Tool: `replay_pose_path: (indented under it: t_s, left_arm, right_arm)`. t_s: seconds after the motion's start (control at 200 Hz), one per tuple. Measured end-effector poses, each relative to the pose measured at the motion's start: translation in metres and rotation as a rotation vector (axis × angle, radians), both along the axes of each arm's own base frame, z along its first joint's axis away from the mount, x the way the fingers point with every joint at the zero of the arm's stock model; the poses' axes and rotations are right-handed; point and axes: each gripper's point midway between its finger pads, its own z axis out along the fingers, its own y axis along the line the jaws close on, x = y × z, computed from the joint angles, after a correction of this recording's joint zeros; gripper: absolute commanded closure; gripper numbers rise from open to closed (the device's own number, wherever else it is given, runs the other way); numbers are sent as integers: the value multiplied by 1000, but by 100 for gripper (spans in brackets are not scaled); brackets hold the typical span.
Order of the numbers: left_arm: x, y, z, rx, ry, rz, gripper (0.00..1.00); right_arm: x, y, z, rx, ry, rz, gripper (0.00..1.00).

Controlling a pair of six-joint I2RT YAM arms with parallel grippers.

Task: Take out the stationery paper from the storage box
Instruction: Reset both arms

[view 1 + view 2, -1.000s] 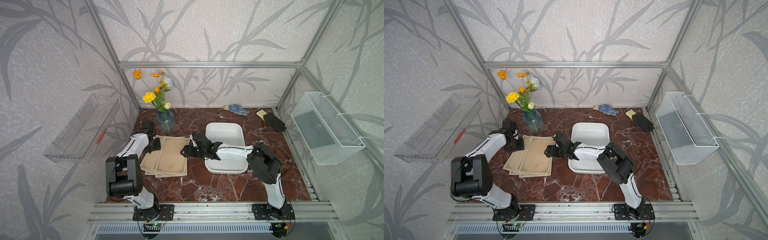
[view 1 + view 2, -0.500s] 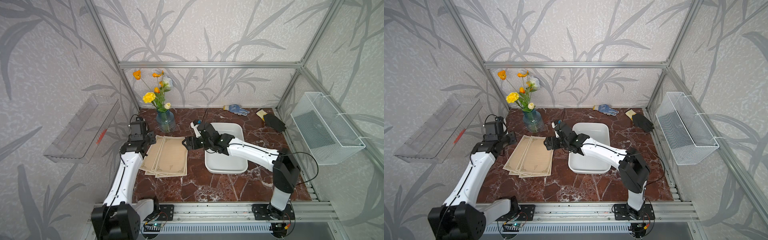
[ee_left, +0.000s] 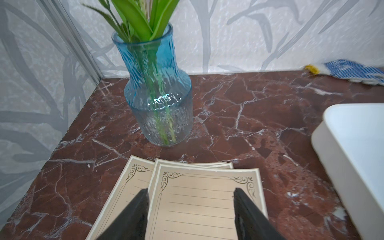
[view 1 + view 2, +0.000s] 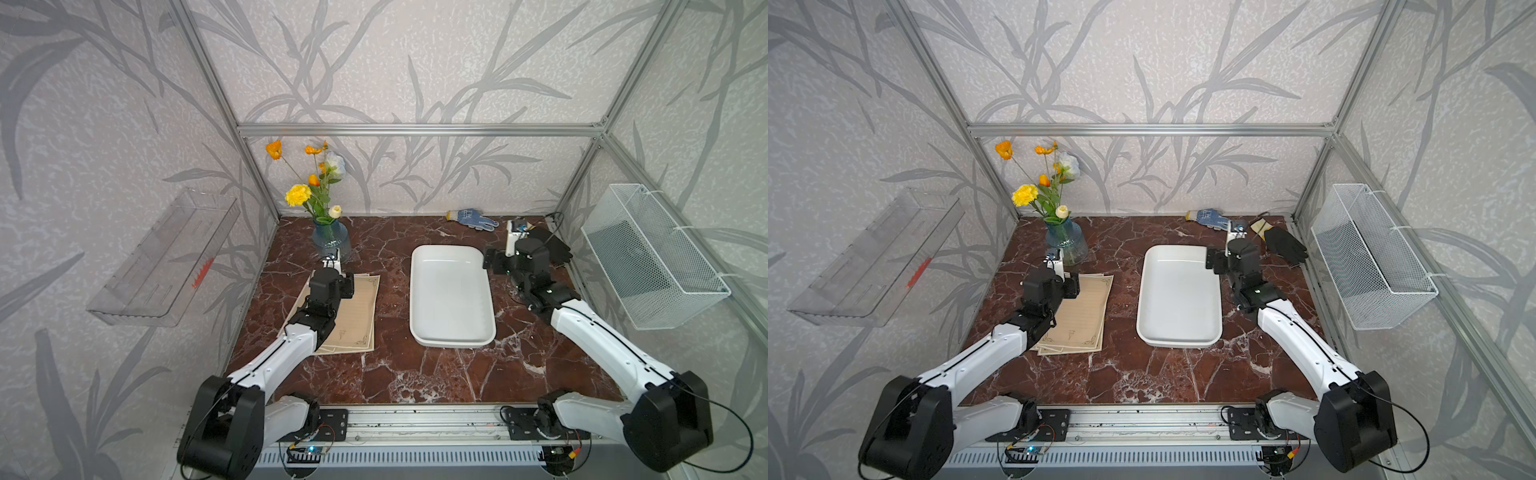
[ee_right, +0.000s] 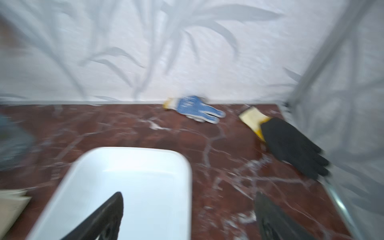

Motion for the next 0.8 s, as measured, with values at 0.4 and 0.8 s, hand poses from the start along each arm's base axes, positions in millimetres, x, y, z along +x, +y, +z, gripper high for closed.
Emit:
replay_pose_path:
  t_s: [0.4,0.8]
  left_arm:
    - [-5,50,-33,61,1,198,30]
    - [-2,70,-58,-43,55,120,30]
  right_arm:
    - [-28,-64,-131,-120,165,-62,3]
    - [-10,-11,-150,-23,14,248,3]
